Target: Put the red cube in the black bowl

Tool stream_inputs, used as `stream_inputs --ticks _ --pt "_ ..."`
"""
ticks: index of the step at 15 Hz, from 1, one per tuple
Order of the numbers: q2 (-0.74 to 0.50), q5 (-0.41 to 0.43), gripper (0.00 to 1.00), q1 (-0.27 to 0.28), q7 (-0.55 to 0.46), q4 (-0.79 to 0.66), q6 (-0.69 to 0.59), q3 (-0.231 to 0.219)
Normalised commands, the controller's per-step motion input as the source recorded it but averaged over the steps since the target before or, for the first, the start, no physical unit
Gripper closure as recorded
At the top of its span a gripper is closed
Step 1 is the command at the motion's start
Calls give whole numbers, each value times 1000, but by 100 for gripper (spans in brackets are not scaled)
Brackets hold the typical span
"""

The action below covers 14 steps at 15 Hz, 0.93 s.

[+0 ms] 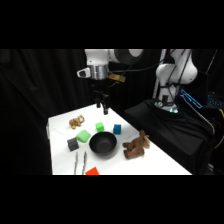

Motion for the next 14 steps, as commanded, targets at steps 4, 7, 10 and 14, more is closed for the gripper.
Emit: stream_inputs --ticks 4,7,10,14 --pt "49 -19 0 0 35 53 2 39" --pt "159 -53 0 46 103 192 13 68" --pt "225 -74 0 69 141 290 35 68" --pt "355 -137 0 96 246 438 71 54"
